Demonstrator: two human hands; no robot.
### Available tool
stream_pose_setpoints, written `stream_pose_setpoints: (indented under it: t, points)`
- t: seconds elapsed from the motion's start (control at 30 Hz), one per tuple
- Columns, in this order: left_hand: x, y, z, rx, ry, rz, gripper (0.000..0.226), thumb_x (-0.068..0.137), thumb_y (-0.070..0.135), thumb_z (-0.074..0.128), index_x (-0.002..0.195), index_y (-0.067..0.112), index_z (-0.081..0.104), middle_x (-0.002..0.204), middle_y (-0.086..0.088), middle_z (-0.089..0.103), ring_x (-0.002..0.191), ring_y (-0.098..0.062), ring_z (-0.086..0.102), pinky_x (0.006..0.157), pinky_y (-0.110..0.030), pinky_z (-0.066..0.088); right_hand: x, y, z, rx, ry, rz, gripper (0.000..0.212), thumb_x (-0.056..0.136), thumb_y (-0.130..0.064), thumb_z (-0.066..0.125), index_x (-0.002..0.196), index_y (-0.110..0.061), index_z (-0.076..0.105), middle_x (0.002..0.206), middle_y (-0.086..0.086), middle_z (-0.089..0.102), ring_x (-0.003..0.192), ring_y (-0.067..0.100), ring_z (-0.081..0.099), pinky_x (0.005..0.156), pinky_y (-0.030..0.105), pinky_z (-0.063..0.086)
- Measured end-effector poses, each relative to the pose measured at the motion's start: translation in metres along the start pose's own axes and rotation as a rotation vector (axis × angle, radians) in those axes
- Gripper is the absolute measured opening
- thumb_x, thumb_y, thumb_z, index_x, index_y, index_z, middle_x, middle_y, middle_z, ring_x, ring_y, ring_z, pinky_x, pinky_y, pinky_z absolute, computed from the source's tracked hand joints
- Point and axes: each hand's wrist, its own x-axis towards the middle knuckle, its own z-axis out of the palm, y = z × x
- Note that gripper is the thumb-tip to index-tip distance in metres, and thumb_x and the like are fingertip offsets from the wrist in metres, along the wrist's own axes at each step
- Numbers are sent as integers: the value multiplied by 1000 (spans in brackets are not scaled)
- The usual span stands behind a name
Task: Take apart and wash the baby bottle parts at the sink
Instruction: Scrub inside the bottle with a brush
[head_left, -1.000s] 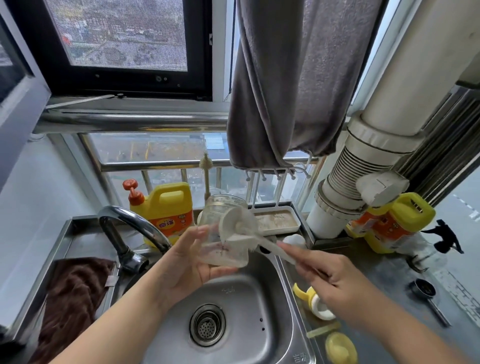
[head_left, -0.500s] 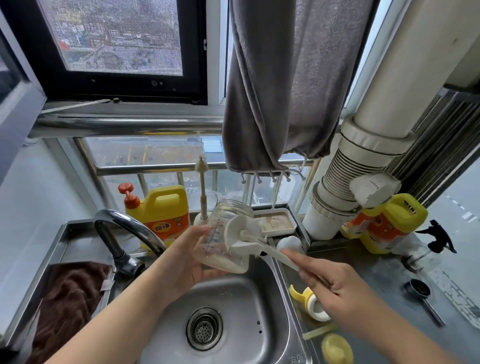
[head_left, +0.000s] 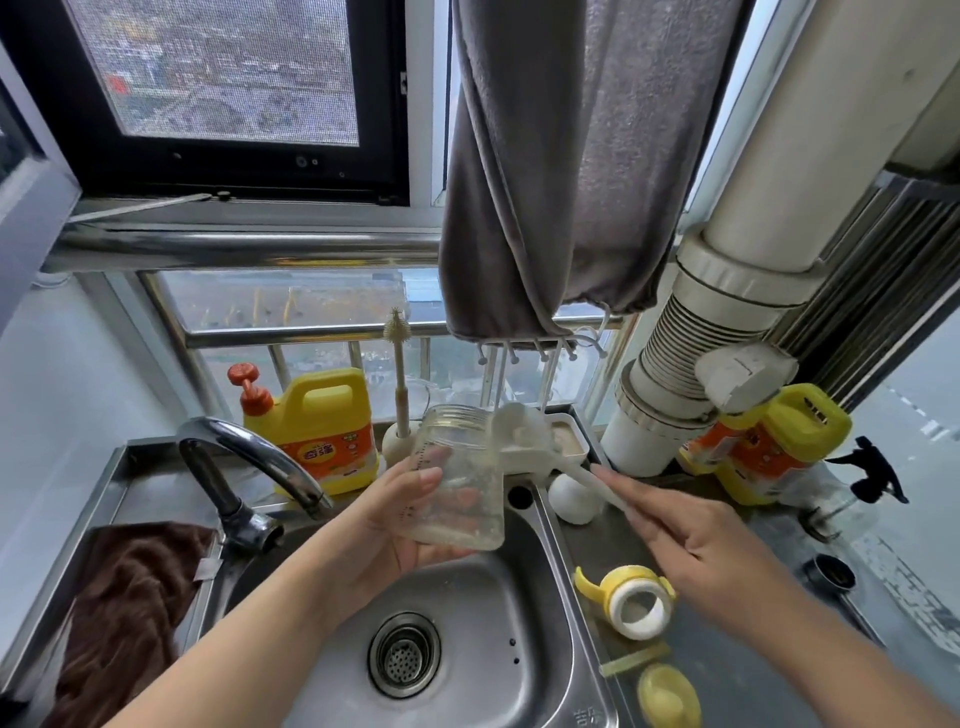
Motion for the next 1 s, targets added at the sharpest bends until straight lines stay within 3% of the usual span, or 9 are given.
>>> stream_pose_setpoints:
  t: [0.17,0.3,0.4,0.5,0.6,0.73,0.83,0.93,1.0]
  points:
    - [3,3,1,4,45,-5,99,46,40,92,132,15,52,124,-21,60,109,-40,60,87,-52,53,-6,-14,11,-9,-138,-89,51,90,-32,49,122,-71,38,77,-12,56,67,9,53,57,15,37]
    - [4,-2,-1,-25,14,-8,97,47,38,91,133,15,50,124,-23,61,108,-40,62,87,-52,52,-11,4,-7,-82,-78,28,61,94,-22,55,111,-79,38,77,-20,62,63,4,53,50,17,35]
    - [5,-6,7,-49,3,-28,98,41,38,93,128,14,55,118,-22,64,100,-36,66,77,-46,58,0,-2,-3,-37,-9,3,60,95,-21,53,118,-74,37,81,-17,61,68,7,54,55,17,37]
    - [5,-3,8,-22,8,-20,97,40,41,93,124,8,58,117,-21,65,99,-35,65,81,-47,55,-3,-13,10,-26,-114,-84,56,93,-27,51,124,-71,35,81,-16,57,72,10,55,60,19,41]
    - [2,0,3,-11,2,-21,101,46,41,91,134,13,49,124,-20,61,108,-38,61,84,-49,55,-17,0,1,-64,-138,-27,62,94,-22,56,118,-75,36,85,-13,63,72,8,58,61,25,45]
    - [0,-1,7,-13,-7,-11,86,46,32,88,125,14,57,114,-21,66,98,-36,67,80,-51,56,-11,7,-6,-31,-14,39,67,95,-19,55,113,-79,34,90,-24,65,71,2,58,57,15,40]
    - [0,1,12,22,-17,0,77,44,37,90,113,13,68,111,-20,67,94,-34,68,85,-51,51,-1,-10,9,13,-73,-29,60,92,-21,51,123,-71,37,85,-17,60,74,7,57,64,22,44]
    - [-3,4,6,6,-22,-24,91,51,40,90,129,11,54,123,-22,60,107,-39,61,87,-54,52,-12,-10,12,19,-135,-48,54,92,-25,52,123,-68,41,80,-12,59,70,9,55,60,21,41]
    - [-4,2,0,-63,-30,-33,96,54,37,89,135,10,47,128,-26,56,111,-41,59,80,-50,55,-16,2,6,9,-83,1,55,93,-25,52,118,-73,41,83,-11,64,68,7,56,58,24,43]
